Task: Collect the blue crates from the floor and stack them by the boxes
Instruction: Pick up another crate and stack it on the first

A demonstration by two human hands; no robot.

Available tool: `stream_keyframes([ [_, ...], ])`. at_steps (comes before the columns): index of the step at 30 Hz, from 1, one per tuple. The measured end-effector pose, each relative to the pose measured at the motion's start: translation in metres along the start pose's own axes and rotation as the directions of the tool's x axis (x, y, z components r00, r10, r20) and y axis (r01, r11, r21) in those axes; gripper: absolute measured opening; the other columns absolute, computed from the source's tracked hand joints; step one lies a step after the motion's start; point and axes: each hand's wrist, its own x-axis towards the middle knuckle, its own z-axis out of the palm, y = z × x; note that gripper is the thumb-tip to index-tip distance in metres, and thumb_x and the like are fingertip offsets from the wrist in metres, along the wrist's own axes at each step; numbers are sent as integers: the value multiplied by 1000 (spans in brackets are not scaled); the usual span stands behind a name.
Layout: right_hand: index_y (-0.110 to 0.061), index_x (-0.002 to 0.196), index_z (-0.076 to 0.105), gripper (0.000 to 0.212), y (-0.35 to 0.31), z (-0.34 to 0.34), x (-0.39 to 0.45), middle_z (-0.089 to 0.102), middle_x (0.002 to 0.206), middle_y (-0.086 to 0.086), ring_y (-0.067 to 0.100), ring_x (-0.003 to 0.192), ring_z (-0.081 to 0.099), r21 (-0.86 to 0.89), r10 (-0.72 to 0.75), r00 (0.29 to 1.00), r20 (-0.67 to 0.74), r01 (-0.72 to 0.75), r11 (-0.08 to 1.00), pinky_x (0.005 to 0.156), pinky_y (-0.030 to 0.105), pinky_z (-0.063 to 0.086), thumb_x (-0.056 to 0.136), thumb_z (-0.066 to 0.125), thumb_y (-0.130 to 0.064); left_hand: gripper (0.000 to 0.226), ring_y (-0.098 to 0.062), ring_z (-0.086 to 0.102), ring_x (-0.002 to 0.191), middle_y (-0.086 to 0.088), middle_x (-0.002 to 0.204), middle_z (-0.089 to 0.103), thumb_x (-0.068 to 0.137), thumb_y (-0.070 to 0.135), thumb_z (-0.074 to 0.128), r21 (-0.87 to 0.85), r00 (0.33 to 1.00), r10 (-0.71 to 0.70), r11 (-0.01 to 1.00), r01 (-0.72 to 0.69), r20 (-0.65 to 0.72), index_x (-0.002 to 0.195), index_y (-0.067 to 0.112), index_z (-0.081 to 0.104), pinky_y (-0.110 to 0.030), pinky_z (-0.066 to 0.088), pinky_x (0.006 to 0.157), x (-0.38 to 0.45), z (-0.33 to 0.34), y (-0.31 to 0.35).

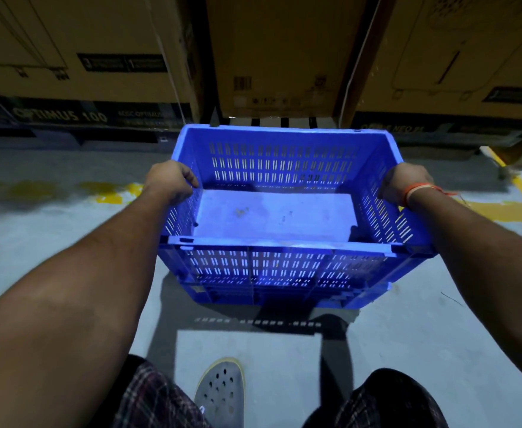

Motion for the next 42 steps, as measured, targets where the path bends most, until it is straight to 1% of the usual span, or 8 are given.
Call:
stream_keyframes([
  [6, -8, 104, 72, 31, 1, -1, -2, 69, 105, 18, 36, 97, 66, 8, -8, 1000, -19, 9, 1000, 79, 36, 53, 80, 66, -27, 26, -20, 58, 68, 14, 58, 56, 69, 7, 62, 27, 1000, -13, 1000, 13, 15, 78, 27, 76, -22, 46, 70, -1, -2, 0],
  [26, -9, 108, 72, 27, -1, -1, -1, 68, 114, 18, 36, 105, 65, -109, -54, 998, -14, 52, 993, 87, 40, 54, 86, 61, -20, 30, -25, 67, 79, -4, 81, 72, 70, 9, 62, 1, 999, -13, 1000, 13, 36, 87, 28, 78, -26, 51, 73, 5, 0, -2],
  [29, -16, 113, 72, 33, 1, -14, -8, 67, 119, 16, 34, 113, 60, -25, -82, 988, 133, 86, 996, 95, 36, 50, 81, 68, -19, 35, -29, 66, 98, -10, 103, 73, 73, 14, 65, 75, 984, -31, 997, 18, 176, 104, 28, 74, -29, 52, 81, -5, -12, 5],
  [32, -31, 128, 60, 56, 1, -32, -33, 47, 134, 20, 38, 127, 44, -43, -45, 981, 190, 54, 998, 105, 36, 42, 73, 76, -31, 53, -34, 45, 129, -14, 139, 43, 72, 29, 72, 198, 965, -99, 979, 50, 244, 124, 33, 61, -40, 45, 104, -29, -35, 21],
  [35, -23, 118, 67, 45, -12, -60, -76, 47, 126, 19, 35, 116, 51, 199, -62, 997, 56, 49, 979, 104, 40, 45, 73, 72, -19, 46, -31, 48, 123, -12, 140, 42, 75, 24, 73, -54, 980, -64, 996, 76, 188, 120, 25, 65, -40, 46, 105, -65, -74, 47],
  [38, -20, 99, 74, 31, -44, -107, -150, 67, 86, 8, 22, 73, 63, 518, -214, 968, 128, 118, 847, 81, 32, 55, 76, 66, -1, 27, -20, 63, 76, -11, 108, 72, 85, 13, 71, -511, 938, -59, 827, 237, 340, 111, 19, 70, -35, 57, 82, -124, -139, 78],
  [40, -26, 94, 73, 32, -64, -147, -210, 69, 96, 3, 15, 75, 63, 645, -308, 934, 183, 122, 754, 76, 26, 52, 80, 66, 2, 23, -17, 63, 73, -5, 98, 75, 85, 11, 71, -632, 918, -52, 709, 312, 393, 106, 20, 73, -31, 55, 78, -174, -197, 87],
  [42, -24, 94, 74, 26, -80, -192, -270, 71, 102, 2, 18, 84, 67, 718, -330, 908, 257, 49, 694, 79, 35, 55, 84, 65, -1, 21, -18, 68, 79, -5, 92, 75, 85, 9, 67, -699, 909, -99, 608, 378, 405, 102, 21, 74, -24, 53, 74, -226, -264, 88],
])
